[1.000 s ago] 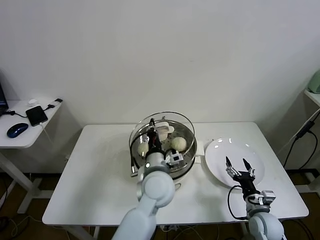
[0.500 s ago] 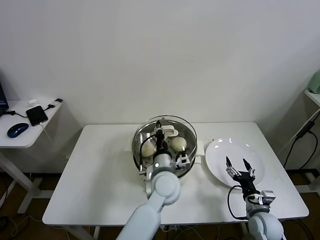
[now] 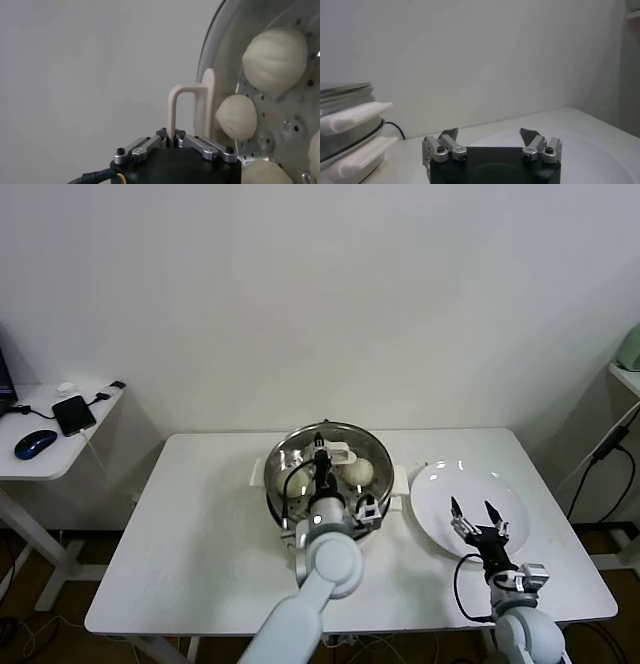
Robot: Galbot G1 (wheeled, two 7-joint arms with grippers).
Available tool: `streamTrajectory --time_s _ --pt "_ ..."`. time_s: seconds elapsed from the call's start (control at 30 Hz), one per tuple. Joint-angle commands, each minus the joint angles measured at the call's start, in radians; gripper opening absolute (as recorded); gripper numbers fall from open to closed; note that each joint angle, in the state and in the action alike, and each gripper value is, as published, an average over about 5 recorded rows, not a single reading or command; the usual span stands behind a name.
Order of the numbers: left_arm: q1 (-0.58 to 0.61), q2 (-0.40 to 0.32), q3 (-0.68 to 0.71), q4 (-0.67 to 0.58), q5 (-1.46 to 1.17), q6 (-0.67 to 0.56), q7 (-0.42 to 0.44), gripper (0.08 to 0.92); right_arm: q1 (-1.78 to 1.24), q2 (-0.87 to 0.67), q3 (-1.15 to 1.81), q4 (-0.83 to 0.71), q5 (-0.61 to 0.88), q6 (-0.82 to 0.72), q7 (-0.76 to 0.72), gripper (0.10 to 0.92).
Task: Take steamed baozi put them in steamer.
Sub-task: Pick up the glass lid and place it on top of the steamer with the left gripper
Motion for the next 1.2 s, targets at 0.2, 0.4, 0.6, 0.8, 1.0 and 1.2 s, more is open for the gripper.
streamTrajectory --time_s 0.2,0.4,0.6,0.8,1.0,1.2 --pt "0.007 -0.049 -0.001 0.013 0.014 0.032 0.007 0.162 0.003 -0.002 -0.002 -0.007 0.001 0.004 0.000 0.823" --pt "0.011 -0.049 0.002 0.001 0.020 0.028 0.022 0.162 0.002 -0.001 -0.003 -0.010 0.002 0.006 -0.001 0.823" --pt "0.006 -0.049 -0.001 -0.003 0.017 0.026 0.040 0.162 0.003 0.001 -0.006 -0.013 0.002 0.009 -0.001 0.823" --pt "0.008 -0.049 -0.006 0.005 0.017 0.014 0.025 0.162 0.004 0.001 -0.005 -0.015 0.002 0.011 -0.001 0.823" --pt "0.020 -0.049 -0.011 0.021 0.021 -0.010 -0.014 0.162 0.004 0.001 -0.004 -0.018 0.002 0.014 -0.001 0.823" --pt "0.038 -0.049 -0.009 0.013 0.020 -0.025 -0.026 0.162 0.003 0.001 -0.003 -0.021 0.002 0.017 -0.002 0.823"
